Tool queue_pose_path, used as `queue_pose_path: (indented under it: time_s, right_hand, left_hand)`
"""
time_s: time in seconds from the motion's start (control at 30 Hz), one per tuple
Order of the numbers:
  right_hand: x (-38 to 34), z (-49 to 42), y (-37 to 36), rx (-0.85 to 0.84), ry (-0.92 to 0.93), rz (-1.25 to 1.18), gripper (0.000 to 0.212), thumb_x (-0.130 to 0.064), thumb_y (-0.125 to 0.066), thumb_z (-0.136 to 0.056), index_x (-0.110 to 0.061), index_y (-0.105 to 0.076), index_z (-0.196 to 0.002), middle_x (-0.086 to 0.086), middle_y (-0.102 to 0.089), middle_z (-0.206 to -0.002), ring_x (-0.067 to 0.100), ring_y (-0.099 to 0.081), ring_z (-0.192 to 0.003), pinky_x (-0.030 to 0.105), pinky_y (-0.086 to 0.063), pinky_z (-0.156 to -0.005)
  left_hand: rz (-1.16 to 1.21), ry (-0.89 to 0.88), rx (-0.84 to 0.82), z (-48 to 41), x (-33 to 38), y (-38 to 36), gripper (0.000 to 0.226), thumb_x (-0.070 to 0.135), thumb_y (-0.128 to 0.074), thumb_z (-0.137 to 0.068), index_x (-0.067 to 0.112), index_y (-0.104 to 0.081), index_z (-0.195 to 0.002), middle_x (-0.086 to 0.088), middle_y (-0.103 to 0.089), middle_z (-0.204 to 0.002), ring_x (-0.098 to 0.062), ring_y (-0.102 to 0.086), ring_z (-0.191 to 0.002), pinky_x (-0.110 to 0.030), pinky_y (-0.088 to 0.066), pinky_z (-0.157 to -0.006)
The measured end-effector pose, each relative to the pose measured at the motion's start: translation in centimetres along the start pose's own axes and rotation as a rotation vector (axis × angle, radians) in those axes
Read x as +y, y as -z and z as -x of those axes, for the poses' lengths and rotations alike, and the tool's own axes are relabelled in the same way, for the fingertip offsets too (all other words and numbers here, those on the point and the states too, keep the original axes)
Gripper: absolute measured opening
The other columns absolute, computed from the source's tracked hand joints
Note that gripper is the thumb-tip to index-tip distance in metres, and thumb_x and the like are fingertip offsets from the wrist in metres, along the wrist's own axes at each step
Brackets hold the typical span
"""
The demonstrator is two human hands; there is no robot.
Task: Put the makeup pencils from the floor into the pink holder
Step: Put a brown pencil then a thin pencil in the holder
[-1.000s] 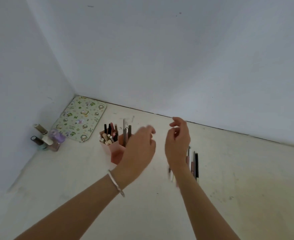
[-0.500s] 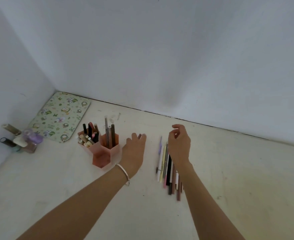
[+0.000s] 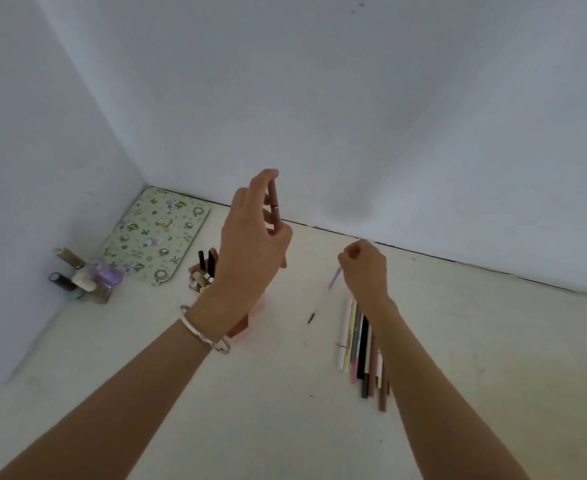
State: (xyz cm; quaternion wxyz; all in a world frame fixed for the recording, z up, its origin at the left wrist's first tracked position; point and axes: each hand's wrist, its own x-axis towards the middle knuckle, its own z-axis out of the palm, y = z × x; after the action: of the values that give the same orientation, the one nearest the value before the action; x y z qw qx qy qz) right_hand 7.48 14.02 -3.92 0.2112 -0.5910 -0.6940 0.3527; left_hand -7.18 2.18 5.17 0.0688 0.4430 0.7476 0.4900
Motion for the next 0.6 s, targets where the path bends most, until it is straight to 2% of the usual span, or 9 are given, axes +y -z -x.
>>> queue_pose_path:
  time_s: [0.03, 0.13, 0.23, 0.33, 0.4, 0.43, 0.5, 0.6]
  right_hand:
    - [-1.1, 0.0, 0.9, 0.052, -0.001, -0.112, 0.007, -0.010, -0.059, -0.086, -0.008, -0.065, -0.088, 0.001, -0.065, -0.080, 0.014, -0.057, -0.068, 0.013, -0.040, -0.054]
    - [-4.1, 0.5, 3.4, 0.190, 0.025, -0.397, 0.011, -0.012, -0.059, -0.085, -0.017, -0.068, -0.085, -0.001, -0.067, -0.074, 0.001, -0.051, -0.054, 0.012, -0.038, -0.050]
    - [-6.3, 2.0, 4.6, 0.296, 0.040, -0.589, 0.013, -0.009, -0.057, -0.085, -0.020, -0.066, -0.086, 0.003, -0.064, -0.072, 0.001, -0.042, -0.048, 0.016, -0.037, -0.051]
    - [-7.3, 3.9, 4.3, 0.369, 0.061, -0.643, 0.010, -0.009, -0.059, -0.086, -0.016, -0.065, -0.089, 0.000, -0.060, -0.074, 0.008, -0.046, -0.059, 0.019, -0.039, -0.058]
    - [-7.4, 5.1, 3.5, 0.390, 0.081, -0.652, 0.008, -0.008, -0.060, -0.087, -0.015, -0.065, -0.088, -0.003, -0.061, -0.075, 0.011, -0.047, -0.064, 0.018, -0.040, -0.059]
    - [-7.4, 5.7, 3.1, 0.395, 0.091, -0.645, 0.007, -0.008, -0.061, -0.087, -0.014, -0.065, -0.089, -0.005, -0.060, -0.075, 0.011, -0.046, -0.064, 0.018, -0.040, -0.060]
    - [-7.3, 6.9, 2.0, 0.392, 0.127, -0.619, 0.007, -0.009, -0.061, -0.088, -0.015, -0.065, -0.090, -0.007, -0.060, -0.076, 0.011, -0.046, -0.066, 0.020, -0.041, -0.062]
    - [-7.4, 8.8, 0.3, 0.360, 0.247, -0.526, 0.014, -0.013, -0.061, -0.089, -0.026, -0.061, -0.091, -0.012, -0.061, -0.080, 0.013, -0.050, -0.072, 0.023, -0.044, -0.067]
  left_hand:
    - [0.001, 0.009, 0.021, -0.2, -0.4, 1.2, 0.068, -0.001, -0.067, -0.081, 0.035, -0.041, -0.133, 0.004, -0.052, -0.104, -0.002, -0.061, -0.081, -0.017, -0.057, -0.062]
    - [-0.115, 0.007, 0.012, -0.1, -1.8, 3.9, 0.066, -0.001, -0.069, -0.078, 0.033, -0.041, -0.128, 0.003, -0.054, -0.097, -0.001, -0.060, -0.075, -0.016, -0.053, -0.063]
    - [-0.239, 0.008, -0.072, 0.9, -3.1, 4.6, 0.061, 0.002, -0.070, -0.079, 0.031, -0.040, -0.124, 0.003, -0.053, -0.096, -0.003, -0.058, -0.075, -0.017, -0.048, -0.065]
    - [-0.442, -0.028, -0.171, 1.7, -4.2, 4.1, 0.048, 0.007, -0.067, -0.082, 0.025, -0.042, -0.119, 0.002, -0.056, -0.091, -0.016, -0.062, -0.073, -0.031, -0.054, -0.066]
    - [-0.585, -0.057, -0.250, 2.0, -4.7, 3.8, 0.034, 0.015, -0.065, -0.085, 0.023, -0.048, -0.113, 0.003, -0.063, -0.091, -0.017, -0.063, -0.080, -0.034, -0.052, -0.078]
    - [-0.638, -0.057, -0.272, 2.1, -4.9, 3.9, 0.028, 0.019, -0.064, -0.086, 0.023, -0.053, -0.111, 0.004, -0.065, -0.098, -0.017, -0.062, -0.089, -0.033, -0.049, -0.085]
    - [-0.648, -0.036, -0.245, 2.2, -5.2, 4.4, 0.025, 0.021, -0.062, -0.084, 0.024, -0.061, -0.109, 0.004, -0.063, -0.112, -0.018, -0.056, -0.107, -0.034, -0.042, -0.095]
    - [-0.546, -0.029, -0.083, 1.8, -5.0, 6.1, 0.031, 0.008, -0.062, -0.078, 0.017, -0.065, -0.108, -0.003, -0.064, -0.113, -0.024, -0.054, -0.110, -0.040, -0.041, -0.095]
